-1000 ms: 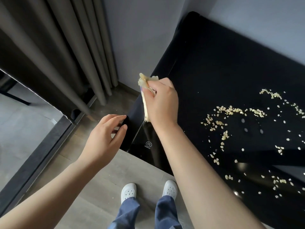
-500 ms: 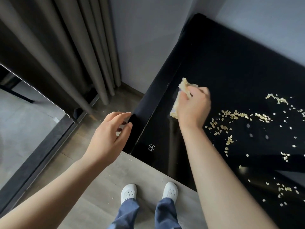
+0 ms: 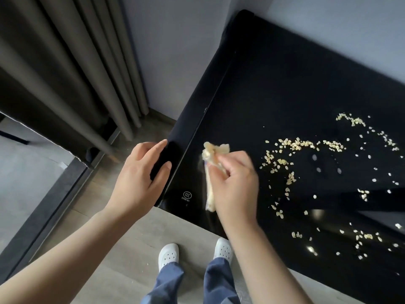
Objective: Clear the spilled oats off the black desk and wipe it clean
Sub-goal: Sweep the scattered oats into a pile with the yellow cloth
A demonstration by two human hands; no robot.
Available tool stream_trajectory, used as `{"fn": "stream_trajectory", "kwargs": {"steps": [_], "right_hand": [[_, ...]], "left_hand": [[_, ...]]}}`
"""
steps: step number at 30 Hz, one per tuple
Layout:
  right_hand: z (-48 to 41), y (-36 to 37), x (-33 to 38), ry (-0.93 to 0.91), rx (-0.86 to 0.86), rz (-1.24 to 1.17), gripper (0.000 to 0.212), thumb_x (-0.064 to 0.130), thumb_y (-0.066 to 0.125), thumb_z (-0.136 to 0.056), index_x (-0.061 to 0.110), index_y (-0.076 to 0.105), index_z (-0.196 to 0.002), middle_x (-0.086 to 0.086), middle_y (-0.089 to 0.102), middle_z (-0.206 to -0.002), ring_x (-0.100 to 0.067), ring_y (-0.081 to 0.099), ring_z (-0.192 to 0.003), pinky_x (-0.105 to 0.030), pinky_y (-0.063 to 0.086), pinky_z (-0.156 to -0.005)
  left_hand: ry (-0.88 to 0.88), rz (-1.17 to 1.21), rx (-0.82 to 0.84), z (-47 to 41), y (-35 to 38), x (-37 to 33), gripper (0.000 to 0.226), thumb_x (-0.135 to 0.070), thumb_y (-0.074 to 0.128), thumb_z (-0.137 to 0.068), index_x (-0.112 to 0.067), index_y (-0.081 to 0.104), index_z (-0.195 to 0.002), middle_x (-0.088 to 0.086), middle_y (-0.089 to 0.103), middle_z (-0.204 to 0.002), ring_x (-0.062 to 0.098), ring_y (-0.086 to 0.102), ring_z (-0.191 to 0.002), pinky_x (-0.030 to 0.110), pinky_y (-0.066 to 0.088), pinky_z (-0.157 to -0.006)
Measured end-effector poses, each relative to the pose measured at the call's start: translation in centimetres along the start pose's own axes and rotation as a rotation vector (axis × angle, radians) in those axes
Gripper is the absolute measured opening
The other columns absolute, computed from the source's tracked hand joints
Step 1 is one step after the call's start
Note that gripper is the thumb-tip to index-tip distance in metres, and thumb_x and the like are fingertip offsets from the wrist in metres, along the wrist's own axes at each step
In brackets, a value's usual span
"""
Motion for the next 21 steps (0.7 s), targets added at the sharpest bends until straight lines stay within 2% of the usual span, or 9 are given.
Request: {"fn": "stream_trajectory", "kwargs": {"steps": [2, 4, 6, 8, 11, 13, 15, 17, 21], "right_hand": [[1.7, 0.8, 0.2, -0.040, 0.034, -0.006, 0.004, 0.017, 0.072, -0.084, 0.016, 0.075, -0.088, 0.008, 0.055, -0.085, -0.002, 0.053, -0.071, 0.000, 0.034, -0.064], [3.0, 1.2, 0.1, -0.065, 0.050, 0.042, 0.011, 0.016, 0.073, -0.084, 0.017, 0.075, -0.095, 0.009, 0.055, -0.087, 0.001, 0.051, -0.073, 0.002, 0.032, -0.065], [3.0, 0.9, -0.7, -0.054, 0.010, 0.081, 0.012, 0.012, 0.074, -0.081, 0.016, 0.075, -0.093, 0.008, 0.055, -0.087, 0.001, 0.048, -0.073, 0.003, 0.031, -0.065], [1.9, -0.3, -2.2, -0.004, -0.076, 0.106, 0.009, 0.007, 0.074, -0.078, 0.013, 0.074, -0.086, 0.006, 0.053, -0.084, -0.003, 0.045, -0.070, 0.002, 0.031, -0.064], [-1.3, -3.2, -4.9, 0.107, -0.175, 0.177, 0.005, 0.013, 0.073, -0.082, 0.012, 0.075, -0.086, 0.008, 0.048, -0.083, -0.004, 0.043, -0.066, -0.007, 0.030, -0.063], [-3.0, -4.8, -6.2, 0.167, -0.161, 0.182, 0.009, 0.018, 0.070, -0.085, 0.012, 0.075, -0.087, 0.007, 0.049, -0.084, -0.010, 0.048, -0.068, -0.014, 0.032, -0.065], [-3.3, -5.9, -5.9, 0.164, -0.135, 0.127, 0.010, 0.021, 0.068, -0.087, 0.012, 0.073, -0.085, 0.005, 0.052, -0.087, -0.008, 0.051, -0.070, -0.018, 0.038, -0.066], [-2.0, -6.4, -4.2, 0.106, -0.126, 0.061, 0.009, 0.020, 0.070, -0.086, 0.012, 0.073, -0.083, 0.004, 0.054, -0.085, -0.003, 0.051, -0.070, -0.012, 0.038, -0.065], [3.3, -3.7, -1.7, 0.014, -0.016, 0.011, 0.007, 0.016, 0.070, -0.085, 0.012, 0.072, -0.081, 0.005, 0.055, -0.083, -0.006, 0.051, -0.069, -0.005, 0.035, -0.064]], "left_hand": [[0.050, -0.026, 0.004, -0.1, 0.0, -0.2, 0.047, -0.031, 0.048, -0.094, -0.015, 0.048, -0.139, 0.000, 0.048, -0.128, 0.014, 0.045, -0.118, 0.026, 0.039, -0.095], [0.103, -0.062, 0.013, -0.3, -0.2, -0.3, 0.048, -0.031, 0.045, -0.094, -0.013, 0.049, -0.138, 0.004, 0.047, -0.132, 0.019, 0.045, -0.123, 0.031, 0.040, -0.101], [0.127, -0.087, 0.032, -0.5, -0.2, -0.3, 0.047, -0.031, 0.045, -0.094, -0.012, 0.051, -0.137, 0.006, 0.045, -0.135, 0.023, 0.046, -0.124, 0.039, 0.041, -0.104], [0.128, -0.109, 0.052, -0.4, 0.1, -0.4, 0.047, -0.032, 0.046, -0.094, -0.012, 0.053, -0.135, 0.006, 0.044, -0.138, 0.025, 0.045, -0.125, 0.037, 0.038, -0.105], [0.125, -0.129, 0.060, -0.2, 0.5, -1.2, 0.046, -0.033, 0.048, -0.092, -0.013, 0.055, -0.134, 0.005, 0.044, -0.140, 0.027, 0.043, -0.126, 0.029, 0.030, -0.104], [0.140, -0.149, 0.060, 0.0, 0.6, -1.7, 0.047, -0.033, 0.048, -0.092, -0.012, 0.055, -0.133, 0.006, 0.044, -0.139, 0.027, 0.042, -0.126, 0.030, 0.029, -0.103], [0.143, -0.163, 0.057, 0.1, 0.7, -2.0, 0.047, -0.032, 0.049, -0.092, -0.011, 0.055, -0.133, 0.006, 0.045, -0.138, 0.027, 0.040, -0.127, 0.031, 0.029, -0.103], [0.146, -0.174, 0.045, 0.2, 0.8, -2.1, 0.046, -0.031, 0.050, -0.091, -0.010, 0.056, -0.132, 0.007, 0.046, -0.138, 0.028, 0.040, -0.126, 0.032, 0.029, -0.104], [0.136, -0.184, 0.035, 0.0, 1.0, -2.0, 0.046, -0.030, 0.051, -0.091, -0.010, 0.056, -0.132, 0.008, 0.046, -0.137, 0.028, 0.040, -0.125, 0.032, 0.027, -0.105]]}}
Point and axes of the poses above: each hand's wrist, its own z-axis away from the middle knuckle, its own y-axis out of the palm, x = y × z, the point moved 2 cm from there along -z, towards the middle knuckle
